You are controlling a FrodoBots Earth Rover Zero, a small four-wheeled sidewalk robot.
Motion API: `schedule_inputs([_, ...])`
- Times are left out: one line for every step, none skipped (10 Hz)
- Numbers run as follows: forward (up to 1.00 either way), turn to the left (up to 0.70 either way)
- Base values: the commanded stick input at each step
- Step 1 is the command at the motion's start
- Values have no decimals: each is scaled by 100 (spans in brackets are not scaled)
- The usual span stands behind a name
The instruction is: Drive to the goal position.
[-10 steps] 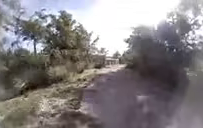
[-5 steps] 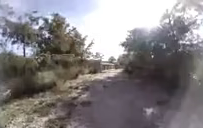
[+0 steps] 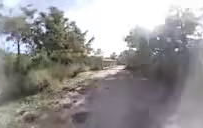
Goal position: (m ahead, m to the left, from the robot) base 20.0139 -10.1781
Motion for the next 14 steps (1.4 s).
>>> schedule_inputs([85,0])
schedule_inputs([85,0])
schedule_inputs([85,-34])
schedule_inputs([85,-34])
schedule_inputs([85,-34])
schedule_inputs([85,-34])
schedule_inputs([85,-34])
schedule_inputs([85,-34])
schedule_inputs([85,-17])
schedule_inputs([85,0])
schedule_inputs([85,0])
schedule_inputs([85,0])
schedule_inputs([85,0])
schedule_inputs([85,0])
